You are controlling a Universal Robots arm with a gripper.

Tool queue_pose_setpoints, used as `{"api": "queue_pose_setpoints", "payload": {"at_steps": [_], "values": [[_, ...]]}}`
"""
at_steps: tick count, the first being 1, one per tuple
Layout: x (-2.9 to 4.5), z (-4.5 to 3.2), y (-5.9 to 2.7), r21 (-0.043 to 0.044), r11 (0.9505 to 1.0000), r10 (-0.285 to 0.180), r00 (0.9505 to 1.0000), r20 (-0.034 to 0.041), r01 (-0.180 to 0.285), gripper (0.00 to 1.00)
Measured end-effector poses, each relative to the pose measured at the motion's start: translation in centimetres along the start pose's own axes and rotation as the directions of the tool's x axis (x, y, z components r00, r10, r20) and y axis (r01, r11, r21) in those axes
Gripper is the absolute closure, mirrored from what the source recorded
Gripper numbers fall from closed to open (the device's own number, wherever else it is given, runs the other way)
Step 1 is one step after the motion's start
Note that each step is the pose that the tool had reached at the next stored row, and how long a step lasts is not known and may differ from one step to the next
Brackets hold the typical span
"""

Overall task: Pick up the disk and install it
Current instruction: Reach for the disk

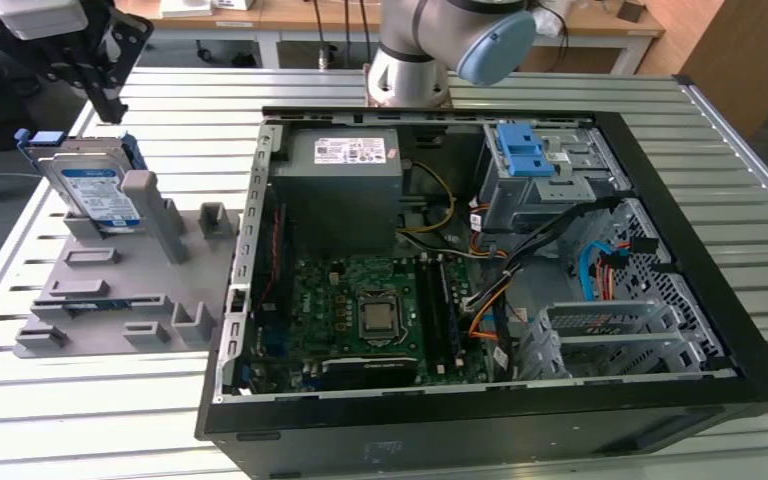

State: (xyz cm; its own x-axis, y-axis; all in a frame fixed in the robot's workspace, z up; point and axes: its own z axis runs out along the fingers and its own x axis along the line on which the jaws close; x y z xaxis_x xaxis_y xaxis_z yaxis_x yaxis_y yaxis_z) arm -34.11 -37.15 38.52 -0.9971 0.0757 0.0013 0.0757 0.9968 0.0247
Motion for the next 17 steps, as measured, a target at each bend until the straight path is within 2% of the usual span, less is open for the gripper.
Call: {"api": "queue_pose_setpoints", "payload": {"at_steps": [2, 9, 14, 17], "values": [[0.35, 0.02, 0.04, -0.0001, 1.0000, 0.000, 1.0000, 0.0001, 0.000, 0.89], [0.48, 0.01, 0.03, 0.0000, 1.0000, 0.000, 1.0000, 0.0000, 0.000, 0.89], [1.31, 0.06, -0.02, 0.0000, 1.0000, -0.001, 1.0000, -0.0002, 0.001, 0.89], [1.58, 0.11, -0.04, 0.0000, 0.9998, -0.018, 0.9998, -0.0008, 0.018, 0.89]]}}
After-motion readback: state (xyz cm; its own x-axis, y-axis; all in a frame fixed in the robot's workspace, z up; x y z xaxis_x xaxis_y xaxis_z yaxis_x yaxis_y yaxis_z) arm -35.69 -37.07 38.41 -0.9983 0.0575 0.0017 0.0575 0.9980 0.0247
